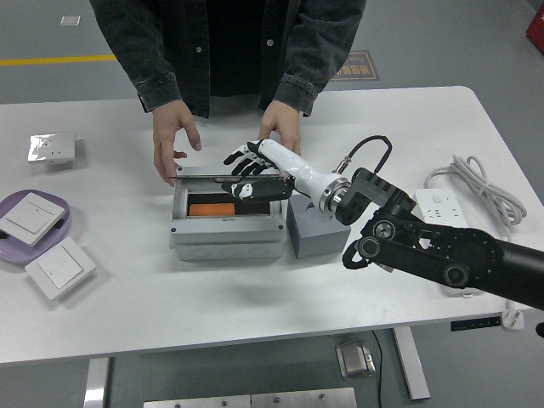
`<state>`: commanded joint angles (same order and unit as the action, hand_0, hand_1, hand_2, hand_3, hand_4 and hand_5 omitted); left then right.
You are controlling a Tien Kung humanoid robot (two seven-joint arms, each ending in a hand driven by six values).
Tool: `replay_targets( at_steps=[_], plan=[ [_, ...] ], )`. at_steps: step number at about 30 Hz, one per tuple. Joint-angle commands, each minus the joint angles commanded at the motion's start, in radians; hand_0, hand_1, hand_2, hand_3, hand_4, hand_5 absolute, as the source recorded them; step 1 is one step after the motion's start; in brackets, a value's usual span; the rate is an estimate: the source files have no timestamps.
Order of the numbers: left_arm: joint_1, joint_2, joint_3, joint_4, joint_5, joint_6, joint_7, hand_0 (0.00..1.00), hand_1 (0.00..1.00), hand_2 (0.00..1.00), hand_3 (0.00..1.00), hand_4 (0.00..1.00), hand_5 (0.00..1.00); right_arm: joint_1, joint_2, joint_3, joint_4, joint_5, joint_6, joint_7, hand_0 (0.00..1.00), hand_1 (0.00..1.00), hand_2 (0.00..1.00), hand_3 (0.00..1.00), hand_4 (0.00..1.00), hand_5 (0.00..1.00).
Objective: Pick up the cylinder from the cube,place it in the box,flap close box
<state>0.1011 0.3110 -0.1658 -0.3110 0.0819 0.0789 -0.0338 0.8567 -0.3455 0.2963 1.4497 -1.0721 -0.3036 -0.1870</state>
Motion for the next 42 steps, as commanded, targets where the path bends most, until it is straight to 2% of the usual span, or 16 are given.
replay_targets(
  at_steps=[4, 13, 16, 22, 29, 32, 35, 42],
  plan=[
    [-0.002, -0.002, -0.006, -0.001, 0.005, -0.001, 0.0, 0.617, 0.625, 0.594, 0.623, 0.708, 0.245, -0.024, -0.016, 0.026, 0.064, 0.01, 0.002, -0.002, 0.702, 0.656, 0.636, 0.672, 0.731, 0.347],
    [0.004, -0.007, 0.003, 0.001, -0.003, 0.0, 0.0, 0.616, 0.625, 0.594, 0.624, 0.709, 0.247, -0.127, -0.07, 0.225, 0.154, -0.048, -0.024, 0.013, 0.686, 0.619, 0.637, 0.678, 0.729, 0.356],
    [0.007, -0.012, 0.004, 0.001, -0.006, 0.0, -0.001, 0.616, 0.625, 0.594, 0.624, 0.709, 0.247, -0.187, -0.092, 0.304, 0.158, -0.064, -0.037, 0.037, 0.686, 0.619, 0.637, 0.678, 0.729, 0.356],
    [0.016, -0.026, 0.002, 0.001, -0.007, 0.0, -0.001, 0.616, 0.625, 0.594, 0.624, 0.709, 0.245, -0.334, -0.117, 0.486, 0.127, -0.019, -0.089, 0.151, 0.68, 0.619, 0.636, 0.677, 0.729, 0.363],
    [0.024, -0.031, -0.005, 0.001, -0.006, 0.001, -0.003, 0.615, 0.624, 0.594, 0.624, 0.709, 0.246, -0.516, -0.162, 0.687, 0.133, -0.016, -0.048, 0.178, 0.646, 0.616, 0.625, 0.664, 0.721, 0.363],
    [0.025, -0.029, -0.006, 0.001, -0.006, 0.0, -0.003, 0.615, 0.624, 0.594, 0.624, 0.709, 0.246, -0.586, -0.153, 0.765, 0.125, -0.019, -0.046, 0.184, 0.646, 0.616, 0.625, 0.664, 0.721, 0.363],
    [0.024, -0.026, -0.006, 0.0, -0.005, -0.001, -0.004, 0.615, 0.624, 0.594, 0.624, 0.708, 0.246, -0.631, -0.128, 0.831, 0.113, -0.019, -0.046, 0.193, 0.656, 0.631, 0.631, 0.662, 0.721, 0.359],
    [0.02, -0.013, -0.008, -0.001, 0.0, -0.005, -0.005, 0.615, 0.625, 0.594, 0.623, 0.708, 0.245, -0.661, -0.089, 0.92, 0.086, 0.019, -0.051, 0.236, 0.662, 0.632, 0.633, 0.664, 0.716, 0.348]
  ],
)
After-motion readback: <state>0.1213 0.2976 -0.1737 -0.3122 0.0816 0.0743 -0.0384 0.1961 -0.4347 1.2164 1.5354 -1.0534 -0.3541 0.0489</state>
